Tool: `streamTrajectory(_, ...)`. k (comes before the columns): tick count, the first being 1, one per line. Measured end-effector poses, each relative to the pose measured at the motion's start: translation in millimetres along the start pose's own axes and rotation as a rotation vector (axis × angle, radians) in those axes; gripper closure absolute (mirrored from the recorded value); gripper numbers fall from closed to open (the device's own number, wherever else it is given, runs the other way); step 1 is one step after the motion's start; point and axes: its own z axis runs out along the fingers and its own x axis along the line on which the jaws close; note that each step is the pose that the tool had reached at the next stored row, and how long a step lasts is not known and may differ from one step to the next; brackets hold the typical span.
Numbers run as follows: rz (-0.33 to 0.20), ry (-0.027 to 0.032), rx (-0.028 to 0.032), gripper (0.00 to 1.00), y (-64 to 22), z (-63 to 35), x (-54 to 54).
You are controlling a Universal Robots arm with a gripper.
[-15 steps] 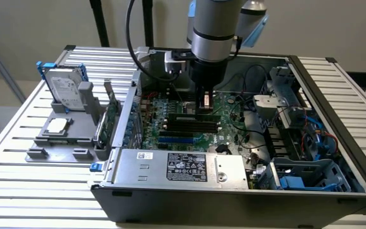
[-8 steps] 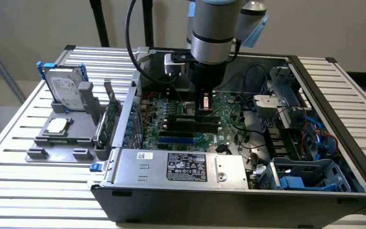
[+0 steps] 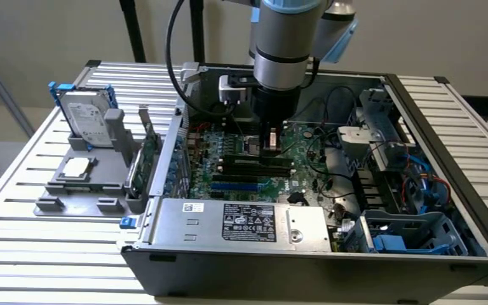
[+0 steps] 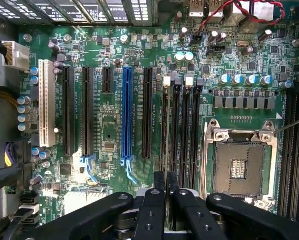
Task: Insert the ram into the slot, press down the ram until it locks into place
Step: 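Insert the ram into the slot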
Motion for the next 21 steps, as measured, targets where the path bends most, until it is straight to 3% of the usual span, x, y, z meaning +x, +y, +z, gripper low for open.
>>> streamTrajectory(21, -0.015, 0.0000, 0.0022, 0.87, 1.6, 6.2, -0.2)
